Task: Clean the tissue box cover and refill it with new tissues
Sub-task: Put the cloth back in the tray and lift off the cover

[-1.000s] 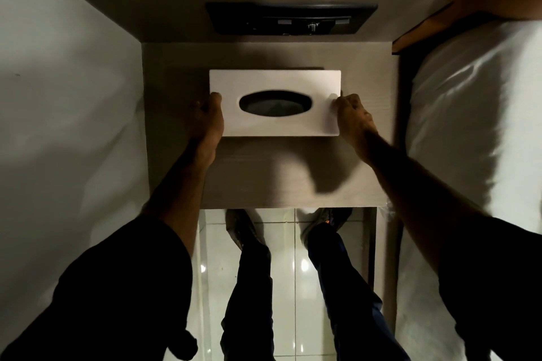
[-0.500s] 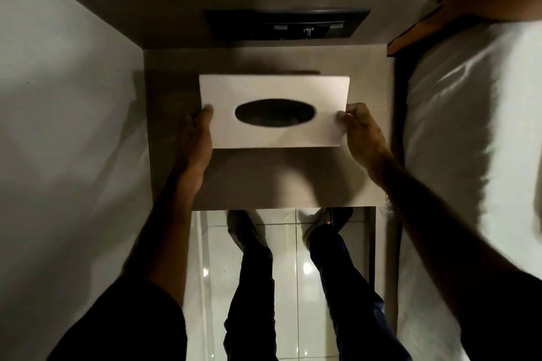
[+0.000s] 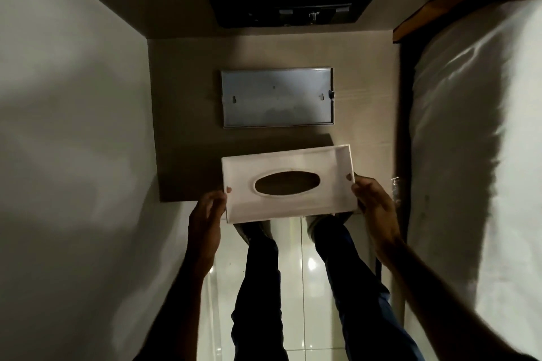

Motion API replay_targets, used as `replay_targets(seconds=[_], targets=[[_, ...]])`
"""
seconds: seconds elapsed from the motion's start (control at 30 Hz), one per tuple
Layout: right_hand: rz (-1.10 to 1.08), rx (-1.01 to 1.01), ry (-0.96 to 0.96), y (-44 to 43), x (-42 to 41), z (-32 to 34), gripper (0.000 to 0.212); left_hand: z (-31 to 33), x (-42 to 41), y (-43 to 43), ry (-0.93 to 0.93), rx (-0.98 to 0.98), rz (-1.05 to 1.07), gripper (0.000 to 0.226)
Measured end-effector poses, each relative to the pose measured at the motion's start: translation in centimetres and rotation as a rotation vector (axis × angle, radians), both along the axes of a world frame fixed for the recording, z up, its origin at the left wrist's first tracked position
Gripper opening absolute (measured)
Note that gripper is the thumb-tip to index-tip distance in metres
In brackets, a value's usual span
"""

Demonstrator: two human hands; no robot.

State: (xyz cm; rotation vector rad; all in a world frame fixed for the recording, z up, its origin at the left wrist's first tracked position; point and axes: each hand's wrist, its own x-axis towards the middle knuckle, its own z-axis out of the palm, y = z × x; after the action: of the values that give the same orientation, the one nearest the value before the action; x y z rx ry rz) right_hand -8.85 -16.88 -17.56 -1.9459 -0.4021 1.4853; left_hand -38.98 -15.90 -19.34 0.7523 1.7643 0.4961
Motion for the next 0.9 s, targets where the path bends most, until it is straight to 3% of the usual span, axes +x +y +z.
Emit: replay_targets(seconds=[0.27, 0.47, 0.63, 0.8, 0.9], targets=[[0.008, 0.136, 0.029, 0.0, -0.6, -4.4, 0.021, -3.6, -0.3, 1.0, 0.197, 0.084, -0.049, 0.031], [0.026, 0.182, -0.003, 0.6, -0.9, -5.4, 0.024, -4.6, -0.3, 2.6, 0.188, 0.058, -0.003, 0.022], [0.075, 0.150, -0.026, 0.7, -0.5, -5.6, 0.022, -5.0, -0.3, 2.7, 0.196, 0.045, 0.007, 0.032], [-0.002, 0.208, 0.103, 1.0, 0.9, -3.3, 0.041, -3.8, -0.3, 3.0, 0.216, 0.069, 0.065, 0.045], [0.039, 0.284, 0.013, -0.4, 3.6, 0.8, 0.041, -1.2, 1.6, 4.0, 0.242, 0.166, 0.023, 0.042]])
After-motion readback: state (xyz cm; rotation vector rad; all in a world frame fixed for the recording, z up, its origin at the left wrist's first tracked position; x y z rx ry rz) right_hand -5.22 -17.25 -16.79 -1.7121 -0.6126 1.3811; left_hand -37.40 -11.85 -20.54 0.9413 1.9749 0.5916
